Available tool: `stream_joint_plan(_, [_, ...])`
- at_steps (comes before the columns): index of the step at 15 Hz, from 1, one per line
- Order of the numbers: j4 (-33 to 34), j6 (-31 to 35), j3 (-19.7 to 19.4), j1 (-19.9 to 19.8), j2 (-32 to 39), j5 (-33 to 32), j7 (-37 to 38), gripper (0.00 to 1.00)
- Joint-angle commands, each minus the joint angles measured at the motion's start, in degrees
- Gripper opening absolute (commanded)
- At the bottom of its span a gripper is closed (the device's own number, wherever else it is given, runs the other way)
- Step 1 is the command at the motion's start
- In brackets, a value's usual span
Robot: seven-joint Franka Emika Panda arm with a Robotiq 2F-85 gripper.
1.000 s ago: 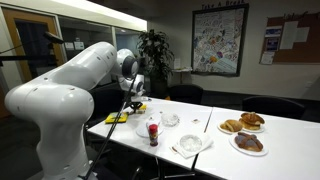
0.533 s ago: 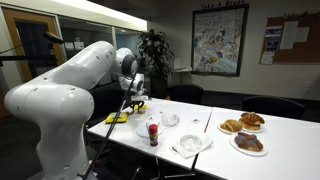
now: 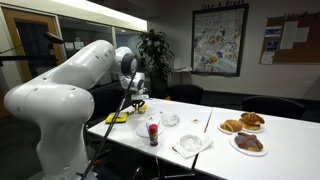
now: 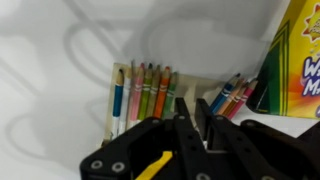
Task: Pick up one pen and put it on the table
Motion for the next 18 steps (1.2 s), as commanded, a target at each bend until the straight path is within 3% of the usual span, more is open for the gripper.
stream_joint_plan(1, [-1.74,-1.77,-1.71,0.93,-2.0,-0.3,2.67,0.48])
stream_joint_plan(3, [-1.93,-1.7,-1.97,1.07,-2.11,-0.27,3.59,0.6])
stream_joint_plan(5, [-1.98,-1.78,-2.12,1.18,-2.11,-0.2,4.37,0.56])
stream_joint_plan(8, [-1.83,-2.26,-2.22,1.3,-1.83,-0.06,5.25,0.34])
stream_joint_plan(11, [-1.68,-2.65,-2.27,1.35,-1.64,0.02,5.9,0.06])
stream_joint_plan(12, [-1.65,-2.74,-2.32,1.38,-1.58,0.05,6.14,0.12])
stream_joint_plan(15, [-1.81,-2.94,-2.5,1.34,-1.55,0.11,6.77,0.11])
stream_joint_plan(17, [-2.0,-2.87,-2.59,1.3,-1.67,0.13,7.09,0.21])
stream_joint_plan(18, [-2.03,-2.88,-2.65,1.32,-1.7,0.11,7.26,0.17])
